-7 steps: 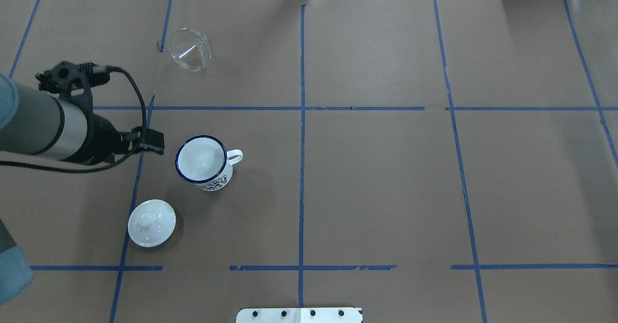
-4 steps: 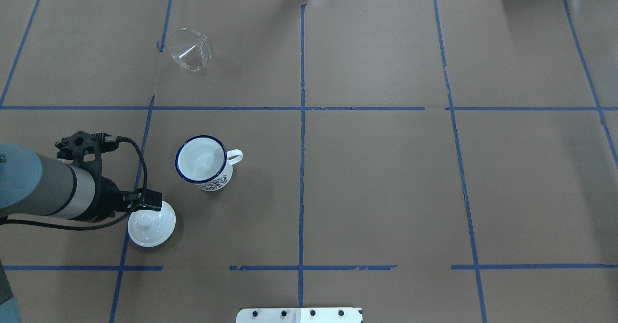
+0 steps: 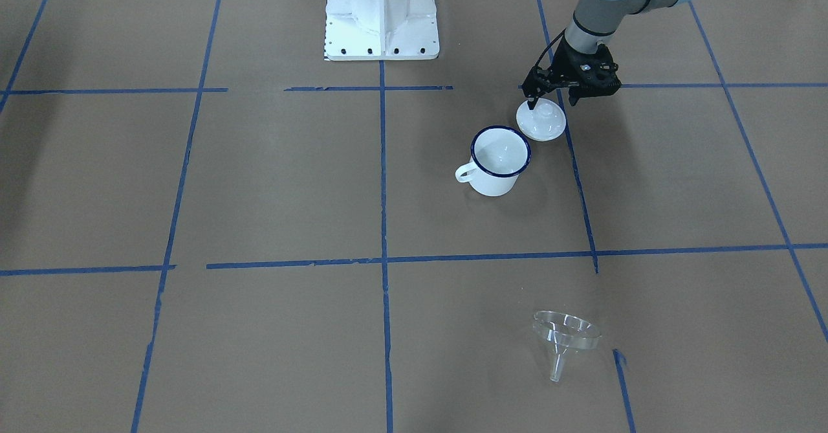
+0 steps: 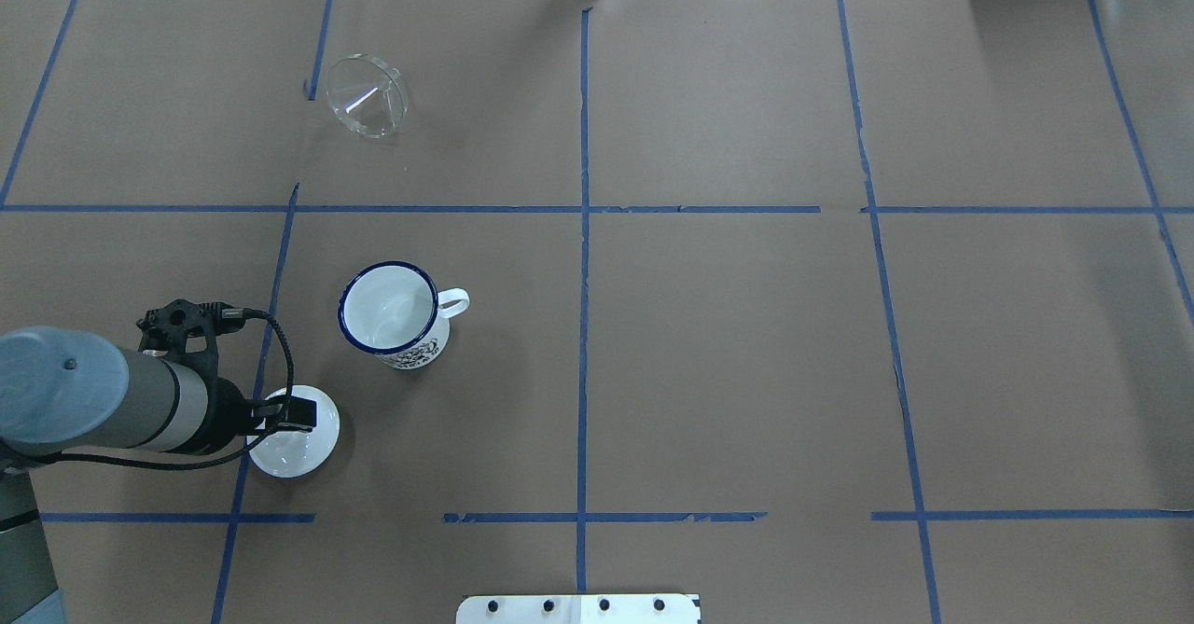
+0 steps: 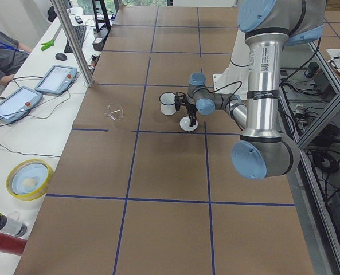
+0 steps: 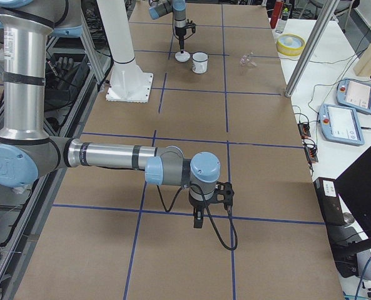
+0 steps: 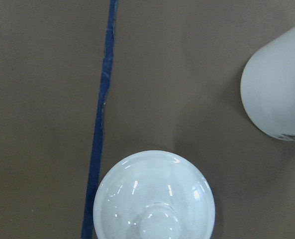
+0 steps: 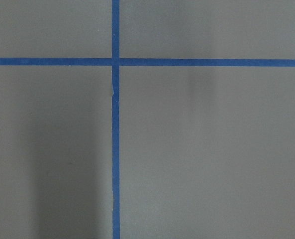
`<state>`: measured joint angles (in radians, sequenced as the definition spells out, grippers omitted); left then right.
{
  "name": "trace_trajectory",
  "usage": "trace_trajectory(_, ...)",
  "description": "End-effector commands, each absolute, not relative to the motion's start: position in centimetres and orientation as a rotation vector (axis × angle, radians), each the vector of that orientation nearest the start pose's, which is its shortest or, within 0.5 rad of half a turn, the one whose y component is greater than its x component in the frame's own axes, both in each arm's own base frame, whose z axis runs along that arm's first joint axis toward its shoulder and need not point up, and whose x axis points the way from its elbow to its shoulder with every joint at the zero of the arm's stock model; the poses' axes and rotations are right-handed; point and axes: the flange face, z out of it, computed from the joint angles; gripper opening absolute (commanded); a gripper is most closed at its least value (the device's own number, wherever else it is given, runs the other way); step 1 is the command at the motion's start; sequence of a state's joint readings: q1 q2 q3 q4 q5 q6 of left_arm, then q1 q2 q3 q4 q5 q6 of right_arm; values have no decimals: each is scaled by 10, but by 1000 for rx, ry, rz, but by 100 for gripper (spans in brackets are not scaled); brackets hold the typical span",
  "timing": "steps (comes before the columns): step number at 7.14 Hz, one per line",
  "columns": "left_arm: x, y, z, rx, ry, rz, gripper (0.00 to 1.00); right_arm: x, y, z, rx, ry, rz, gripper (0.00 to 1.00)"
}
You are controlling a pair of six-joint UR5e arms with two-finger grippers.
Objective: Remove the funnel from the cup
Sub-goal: 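Grasp the white ceramic funnel with the left gripper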
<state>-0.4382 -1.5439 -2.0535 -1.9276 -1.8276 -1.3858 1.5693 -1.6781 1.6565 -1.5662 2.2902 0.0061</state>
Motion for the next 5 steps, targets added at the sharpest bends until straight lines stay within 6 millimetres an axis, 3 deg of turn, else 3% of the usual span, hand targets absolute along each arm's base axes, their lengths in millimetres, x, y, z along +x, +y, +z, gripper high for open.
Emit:
trace_trajectory(1,392,-301,410,16,842,-133,86,67,-445,670,-19,-719,10,100)
trace_trajectory(3,396,-302,406,19,849,-131,75,67,-445,670,-19,-719,10,100)
trace_trajectory(5,399,-303,404,19,854,-130,75,67,-445,670,-19,-719,10,100)
